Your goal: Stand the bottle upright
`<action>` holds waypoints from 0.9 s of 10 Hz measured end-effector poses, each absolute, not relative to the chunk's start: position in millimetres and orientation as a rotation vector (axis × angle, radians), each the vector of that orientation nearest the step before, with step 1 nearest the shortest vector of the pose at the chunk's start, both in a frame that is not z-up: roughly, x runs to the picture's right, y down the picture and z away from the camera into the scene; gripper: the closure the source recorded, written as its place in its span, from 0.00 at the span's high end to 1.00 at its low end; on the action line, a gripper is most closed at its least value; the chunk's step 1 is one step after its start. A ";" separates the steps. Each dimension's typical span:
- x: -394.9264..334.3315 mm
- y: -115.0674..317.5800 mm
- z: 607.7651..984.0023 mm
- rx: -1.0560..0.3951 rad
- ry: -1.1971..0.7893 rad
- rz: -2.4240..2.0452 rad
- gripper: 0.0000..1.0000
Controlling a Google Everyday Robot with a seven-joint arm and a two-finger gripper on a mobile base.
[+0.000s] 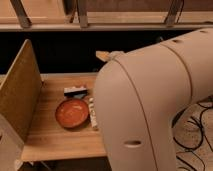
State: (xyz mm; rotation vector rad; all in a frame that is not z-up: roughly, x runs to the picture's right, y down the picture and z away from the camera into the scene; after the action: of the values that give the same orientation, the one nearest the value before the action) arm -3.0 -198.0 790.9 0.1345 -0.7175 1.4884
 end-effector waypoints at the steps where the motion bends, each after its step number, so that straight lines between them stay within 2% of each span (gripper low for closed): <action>1: -31.4 -195.1 787.7 0.105 -0.756 1.449 0.80; 4: -131.5 -167.6 786.1 -0.059 -0.875 1.286 0.80; 7: -169.9 -125.2 816.0 -0.217 -0.849 1.187 0.80; 9: -175.8 -110.5 827.5 -0.258 -0.824 1.162 0.80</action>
State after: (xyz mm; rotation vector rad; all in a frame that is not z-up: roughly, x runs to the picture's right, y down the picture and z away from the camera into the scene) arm -175.8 -110.5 827.5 -0.2579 -0.8237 1.1623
